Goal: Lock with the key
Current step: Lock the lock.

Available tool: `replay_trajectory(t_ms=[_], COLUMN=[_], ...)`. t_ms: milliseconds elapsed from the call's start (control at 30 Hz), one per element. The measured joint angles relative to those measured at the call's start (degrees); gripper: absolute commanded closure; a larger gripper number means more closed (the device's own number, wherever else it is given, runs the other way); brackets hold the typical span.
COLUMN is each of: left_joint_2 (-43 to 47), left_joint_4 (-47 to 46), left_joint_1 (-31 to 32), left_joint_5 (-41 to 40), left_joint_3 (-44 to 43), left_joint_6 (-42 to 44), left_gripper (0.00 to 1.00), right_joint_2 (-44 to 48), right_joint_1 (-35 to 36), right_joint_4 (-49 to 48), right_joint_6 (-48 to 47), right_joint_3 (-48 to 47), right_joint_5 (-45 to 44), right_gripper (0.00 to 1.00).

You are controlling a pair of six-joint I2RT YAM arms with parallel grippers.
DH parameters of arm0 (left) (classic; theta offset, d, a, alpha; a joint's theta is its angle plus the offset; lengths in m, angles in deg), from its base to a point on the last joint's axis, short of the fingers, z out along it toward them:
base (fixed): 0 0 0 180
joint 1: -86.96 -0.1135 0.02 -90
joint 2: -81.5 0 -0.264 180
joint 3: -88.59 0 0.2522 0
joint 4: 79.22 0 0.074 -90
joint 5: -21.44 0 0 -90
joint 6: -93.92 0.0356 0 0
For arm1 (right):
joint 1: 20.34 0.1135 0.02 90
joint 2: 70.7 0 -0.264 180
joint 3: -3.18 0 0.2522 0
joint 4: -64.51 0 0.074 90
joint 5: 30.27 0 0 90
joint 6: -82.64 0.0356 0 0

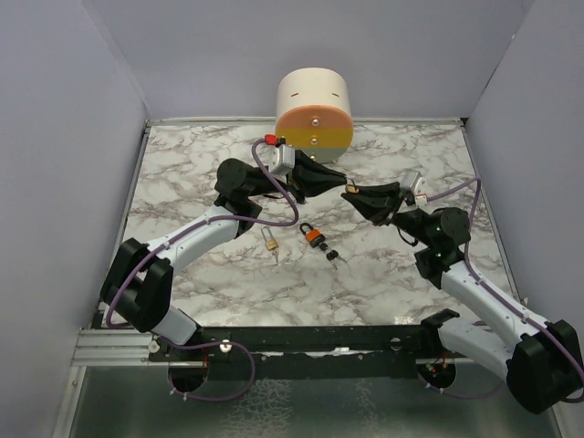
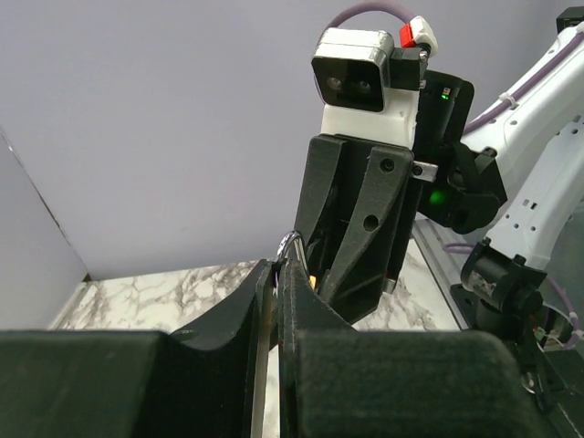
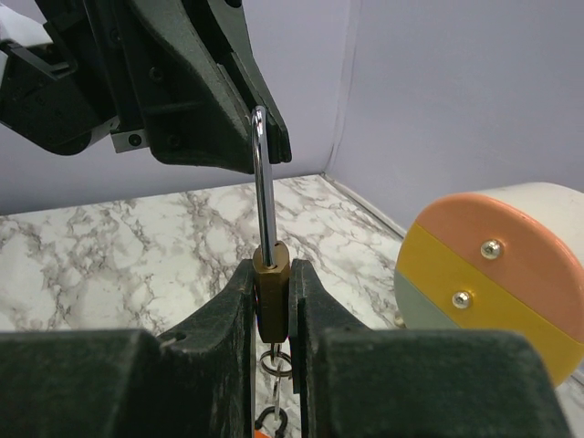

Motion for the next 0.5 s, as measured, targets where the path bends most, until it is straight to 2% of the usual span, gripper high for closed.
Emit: replay_trajectory(t_ms=[500], left_joint_2=[-0.59], left_joint_4=[-3.87], left_joint_1=[0.15], left_joint_5=[-1.64], left_joint_3=[-0.46], left_joint_6=[0.70], left_gripper=[1.00], right_joint_2=[-1.07], right_joint_1=[0.37], right_joint_4=[-1.38], right_joint_6=[2.97], right_joint_3=[-5.18], right_joint_5=[-1.33], right_gripper=[0.98])
